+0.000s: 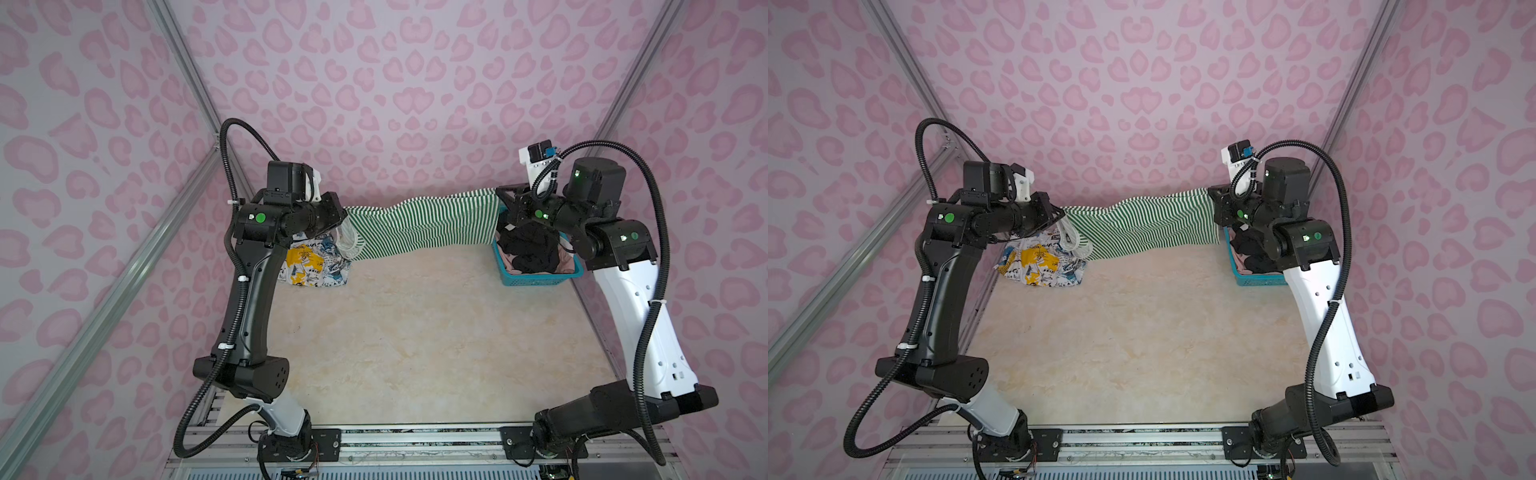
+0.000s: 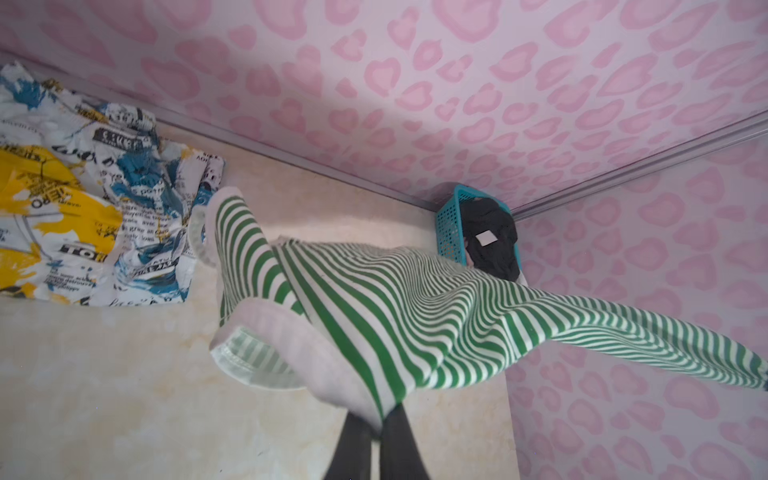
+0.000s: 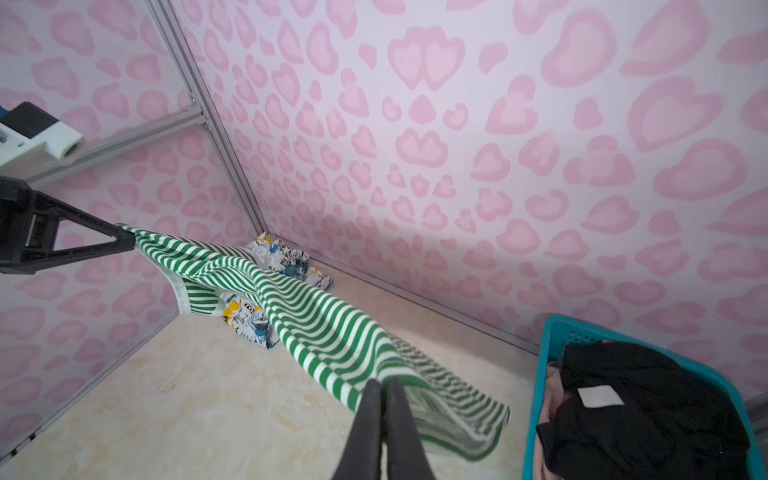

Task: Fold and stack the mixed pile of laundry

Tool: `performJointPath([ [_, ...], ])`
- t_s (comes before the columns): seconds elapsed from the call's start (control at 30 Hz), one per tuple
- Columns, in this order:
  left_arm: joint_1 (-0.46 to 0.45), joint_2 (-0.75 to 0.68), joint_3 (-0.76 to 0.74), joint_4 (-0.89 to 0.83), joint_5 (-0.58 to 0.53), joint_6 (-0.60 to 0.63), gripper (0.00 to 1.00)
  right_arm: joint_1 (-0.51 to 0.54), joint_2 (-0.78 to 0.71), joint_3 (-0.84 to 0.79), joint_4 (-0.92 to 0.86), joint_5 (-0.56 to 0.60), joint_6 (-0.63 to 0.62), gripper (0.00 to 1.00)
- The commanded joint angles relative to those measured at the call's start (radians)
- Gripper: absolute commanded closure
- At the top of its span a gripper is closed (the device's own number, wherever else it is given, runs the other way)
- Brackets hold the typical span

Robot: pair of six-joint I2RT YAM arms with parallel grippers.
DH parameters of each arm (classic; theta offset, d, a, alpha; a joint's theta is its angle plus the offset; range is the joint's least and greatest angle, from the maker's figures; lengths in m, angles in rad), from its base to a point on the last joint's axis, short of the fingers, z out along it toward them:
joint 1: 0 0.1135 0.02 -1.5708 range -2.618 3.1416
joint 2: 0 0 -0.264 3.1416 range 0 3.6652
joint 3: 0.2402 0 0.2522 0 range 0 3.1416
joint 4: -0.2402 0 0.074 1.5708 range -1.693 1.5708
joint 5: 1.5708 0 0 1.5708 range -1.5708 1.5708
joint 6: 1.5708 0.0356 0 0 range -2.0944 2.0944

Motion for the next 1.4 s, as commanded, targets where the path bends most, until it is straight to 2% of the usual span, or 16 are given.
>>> performJointPath([
  [0.0,-0.002,-0.098,-0.201,0.018,0.027,0.045,0.98,0.002,-0.085,-0.212,0.040,-0.007,-0.004,1.00],
  [0.13,-0.009,-0.268,-0.618,0.072,0.101,0.040,0.98,0.016,-0.277,-0.629,0.065,0.012,0.091,1.00],
  [0.23,-0.045,-0.388,-0.939,0.124,0.107,-0.006,0.98,0.046,-0.415,-0.904,0.069,0.038,0.193,1.00],
  [0.33,-0.102,-0.457,-1.157,0.146,0.107,-0.068,0.98,0.070,-0.521,-1.115,0.076,0.053,0.287,1.00],
  [0.43,-0.143,-0.505,-1.274,0.170,0.098,-0.138,0.98,0.080,-0.581,-1.235,0.036,0.076,0.332,1.00],
  [0.57,-0.159,-0.524,-1.296,0.159,0.092,-0.154,0.98,0.082,-0.626,-1.288,0.021,0.101,0.387,1.00],
  [0.67,-0.161,-0.485,-1.265,0.160,0.086,-0.136,0.98,0.081,-0.625,-1.286,0.034,0.155,0.398,1.00],
  [0.73,-0.160,-0.422,-1.229,0.182,0.085,-0.120,0.98,0.077,-0.585,-1.276,0.045,0.186,0.394,1.00],
  [0.9,-0.161,-0.235,-1.131,0.211,0.080,-0.065,0.98,0.066,-0.446,-1.273,0.069,0.177,0.401,1.00],
  [1.03,-0.160,-0.138,-1.076,0.201,0.084,-0.030,0.98,0.061,-0.363,-1.262,0.049,0.153,0.409,1.00],
  [1.23,-0.160,-0.058,-1.058,0.164,0.085,0.017,0.98,0.057,-0.296,-1.257,0.037,0.137,0.424,1.00],
  [1.37,-0.161,-0.071,-1.068,0.134,0.088,0.035,0.98,0.043,-0.288,-1.257,0.010,0.138,0.431,1.00],
])
